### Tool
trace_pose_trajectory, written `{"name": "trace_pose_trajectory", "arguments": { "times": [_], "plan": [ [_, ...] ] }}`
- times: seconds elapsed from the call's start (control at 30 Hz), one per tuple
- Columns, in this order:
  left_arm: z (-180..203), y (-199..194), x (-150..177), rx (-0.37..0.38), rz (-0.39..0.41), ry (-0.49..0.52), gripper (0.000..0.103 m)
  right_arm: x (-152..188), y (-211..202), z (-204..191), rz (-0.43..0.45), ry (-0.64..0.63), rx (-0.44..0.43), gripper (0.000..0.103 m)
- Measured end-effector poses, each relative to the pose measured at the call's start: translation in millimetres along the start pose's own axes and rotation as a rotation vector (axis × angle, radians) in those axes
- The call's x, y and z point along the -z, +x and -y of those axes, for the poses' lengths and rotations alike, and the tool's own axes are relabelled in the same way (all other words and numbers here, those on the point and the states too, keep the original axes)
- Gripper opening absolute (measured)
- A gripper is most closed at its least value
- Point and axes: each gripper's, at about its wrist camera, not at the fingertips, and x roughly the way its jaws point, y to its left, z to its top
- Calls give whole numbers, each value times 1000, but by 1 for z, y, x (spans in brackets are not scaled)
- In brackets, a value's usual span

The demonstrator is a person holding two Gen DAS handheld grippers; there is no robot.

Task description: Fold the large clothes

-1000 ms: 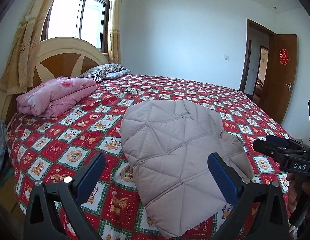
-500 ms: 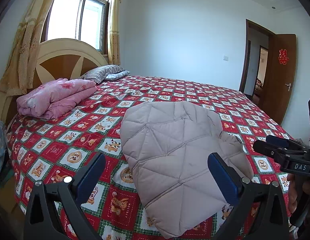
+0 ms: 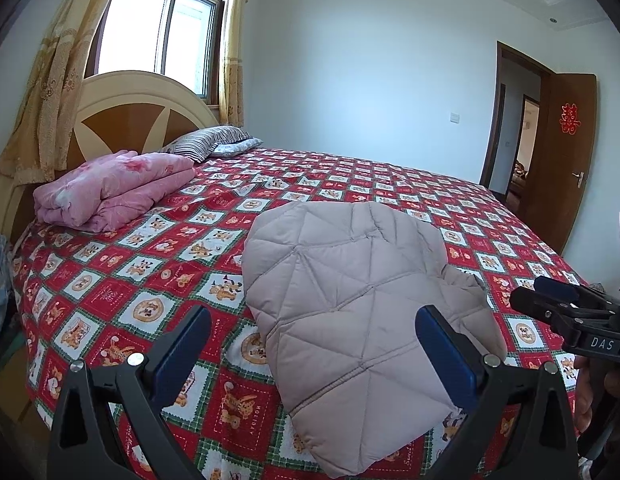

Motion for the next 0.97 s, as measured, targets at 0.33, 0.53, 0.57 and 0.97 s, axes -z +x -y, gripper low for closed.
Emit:
{"name": "trace_pose_trajectory", "arguments": {
  "times": [0.33, 0.53, 0.57, 0.97],
  "plan": [
    [4, 0, -1, -12, 9, 30, 102, 0, 0, -2, 0, -4, -2, 91],
    [6, -1, -1, -56, 29, 48, 102, 1, -1, -6, -7, -7, -8, 91],
    [6, -1, -1, -64, 36, 53, 102, 2, -1, -6, -8, -8, -9, 91],
    [11, -4, 4, -31, 70, 106, 102, 4, 0, -2, -13, -1, -10, 91]
  ]
}}
